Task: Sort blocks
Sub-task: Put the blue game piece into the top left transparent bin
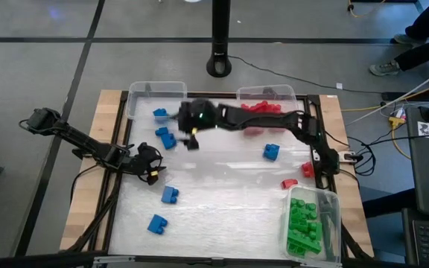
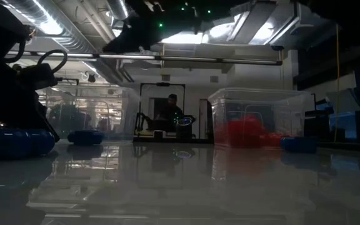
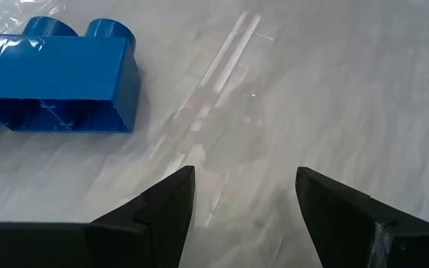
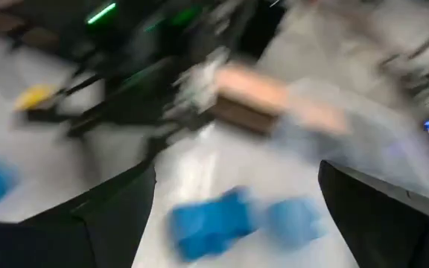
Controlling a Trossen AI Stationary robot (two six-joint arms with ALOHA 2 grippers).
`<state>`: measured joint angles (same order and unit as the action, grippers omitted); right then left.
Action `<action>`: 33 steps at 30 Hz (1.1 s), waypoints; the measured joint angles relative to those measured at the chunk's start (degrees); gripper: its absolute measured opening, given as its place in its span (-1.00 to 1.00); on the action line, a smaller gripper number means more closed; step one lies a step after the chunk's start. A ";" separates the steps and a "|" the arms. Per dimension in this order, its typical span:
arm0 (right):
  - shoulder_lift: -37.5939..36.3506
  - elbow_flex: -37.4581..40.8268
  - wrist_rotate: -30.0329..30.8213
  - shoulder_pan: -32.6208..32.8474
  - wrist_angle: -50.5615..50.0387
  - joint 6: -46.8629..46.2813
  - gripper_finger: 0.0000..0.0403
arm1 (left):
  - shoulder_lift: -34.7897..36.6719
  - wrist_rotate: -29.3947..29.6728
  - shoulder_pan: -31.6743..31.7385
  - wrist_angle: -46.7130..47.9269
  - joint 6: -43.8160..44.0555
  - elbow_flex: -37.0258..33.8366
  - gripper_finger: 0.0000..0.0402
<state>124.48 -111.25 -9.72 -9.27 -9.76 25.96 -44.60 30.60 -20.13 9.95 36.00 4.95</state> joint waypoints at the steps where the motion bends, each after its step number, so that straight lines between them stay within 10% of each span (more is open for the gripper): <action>1: 0.13 0.06 -0.43 1.04 -2.39 0.09 0.85 | 0.00 -0.23 -0.01 0.00 -0.01 0.00 0.11; 23: 3.24 8.73 8.85 21.09 0.19 -6.39 0.85 | -0.03 -12.47 -11.97 0.14 -0.23 4.20 0.11; 33: 12.59 8.75 15.30 23.94 21.41 -23.85 0.85 | -2.57 -10.70 -21.10 -0.39 6.03 4.05 0.11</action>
<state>137.08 -102.50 5.59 14.68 11.65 2.11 -47.17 19.90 -41.23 9.56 42.04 9.01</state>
